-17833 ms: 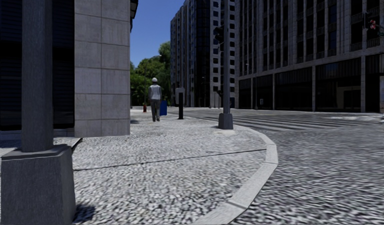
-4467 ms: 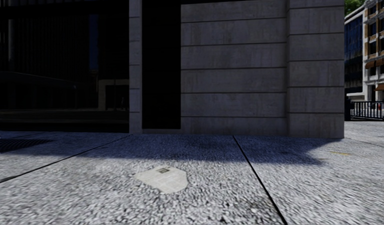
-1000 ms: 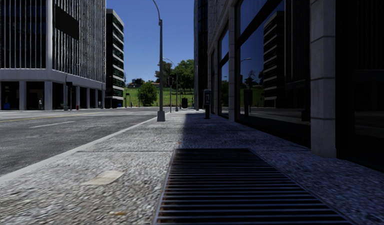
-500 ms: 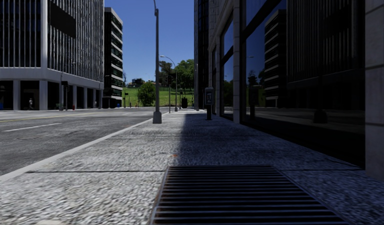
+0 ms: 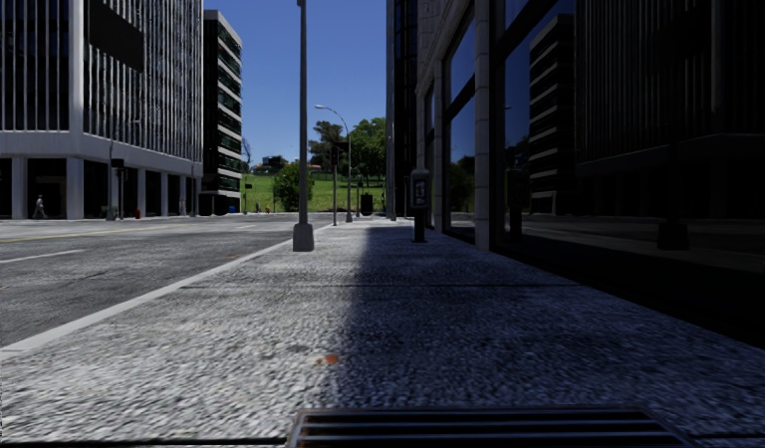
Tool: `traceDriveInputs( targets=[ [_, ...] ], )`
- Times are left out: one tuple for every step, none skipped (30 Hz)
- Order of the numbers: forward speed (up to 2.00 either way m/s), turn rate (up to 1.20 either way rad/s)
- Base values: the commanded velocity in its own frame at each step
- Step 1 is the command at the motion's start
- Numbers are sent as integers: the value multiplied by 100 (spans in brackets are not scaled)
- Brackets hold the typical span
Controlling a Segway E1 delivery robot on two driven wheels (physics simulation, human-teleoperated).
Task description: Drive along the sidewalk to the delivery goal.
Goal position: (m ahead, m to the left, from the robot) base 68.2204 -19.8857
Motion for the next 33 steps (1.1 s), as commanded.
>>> traceDriveInputs(
  targets=[
    [200, 0],
    [200, 0],
    [200, 0],
    [200, 0],
    [200, 0],
    [200, 0],
    [200, 0],
    [200, 0],
    [200, 0],
    [200, 0],
    [200, 0],
    [200, 0],
    [200, 0],
    [200, 0],
    [200, 0],
    [200, 0],
    [200, 0],
    [200, 0],
    [200, 0],
    [200, 0],
    [200, 0],
    [200, 0],
    [200, 0],
    [200, 0],
    [200, 0],
    [200, 0],
    [200, 0],
    [200, 0],
    [200, 0],
    [200, 0],
    [200, 0],
    [200, 0],
    [200, 0]
  ],
)
